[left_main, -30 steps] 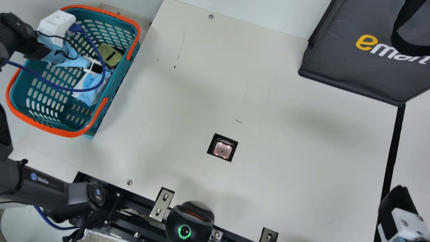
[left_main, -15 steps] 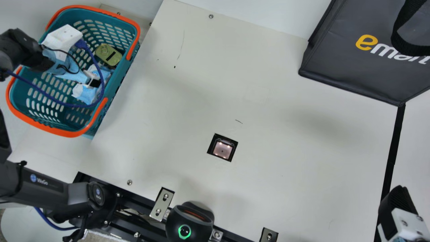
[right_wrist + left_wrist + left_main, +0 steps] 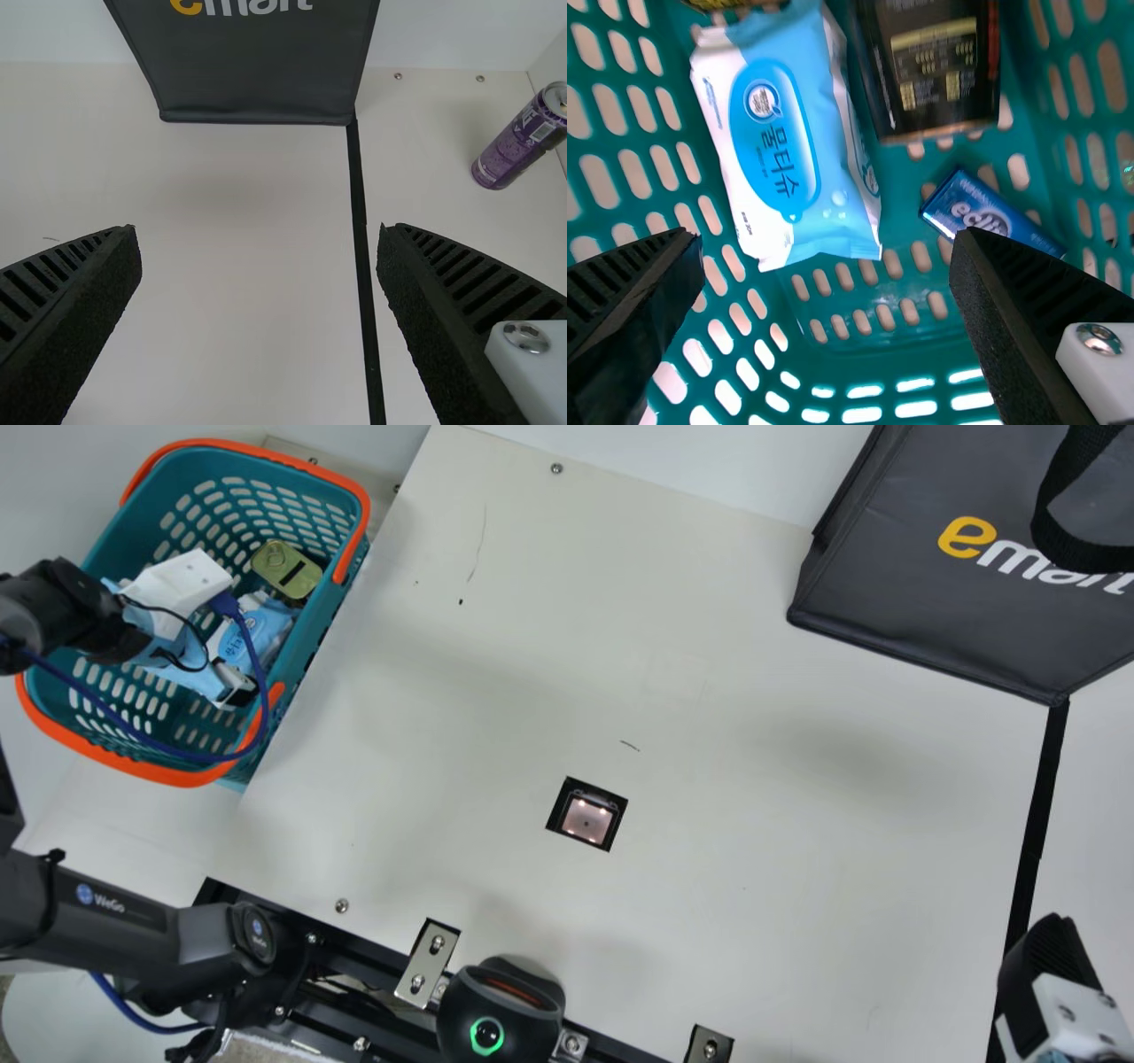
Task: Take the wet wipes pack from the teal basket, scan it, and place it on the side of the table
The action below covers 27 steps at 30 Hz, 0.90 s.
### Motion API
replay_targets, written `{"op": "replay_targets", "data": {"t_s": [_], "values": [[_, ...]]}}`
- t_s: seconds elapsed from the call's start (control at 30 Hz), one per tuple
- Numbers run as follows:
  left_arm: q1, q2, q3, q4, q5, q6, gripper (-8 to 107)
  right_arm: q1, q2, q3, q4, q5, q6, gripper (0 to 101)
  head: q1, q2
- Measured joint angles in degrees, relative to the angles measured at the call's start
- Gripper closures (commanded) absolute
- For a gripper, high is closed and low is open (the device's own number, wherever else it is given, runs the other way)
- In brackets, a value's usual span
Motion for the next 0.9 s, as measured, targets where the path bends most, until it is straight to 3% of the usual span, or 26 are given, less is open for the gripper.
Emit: {"op": "replay_targets", "data": {"t_s": [0.33,0.9], "values": [[0.2,4.2,-1.2,-0.9,-2.9,4.7,9,0.0,0.0,0.0,0.0,0.0,0.0,6,0.0,0.0],[-0.9,11.8,-5.9,0.0,-4.9,3.8,9,0.0,0.0,0.0,0.0,0.1,0.0,6,0.0,0.0]]}}
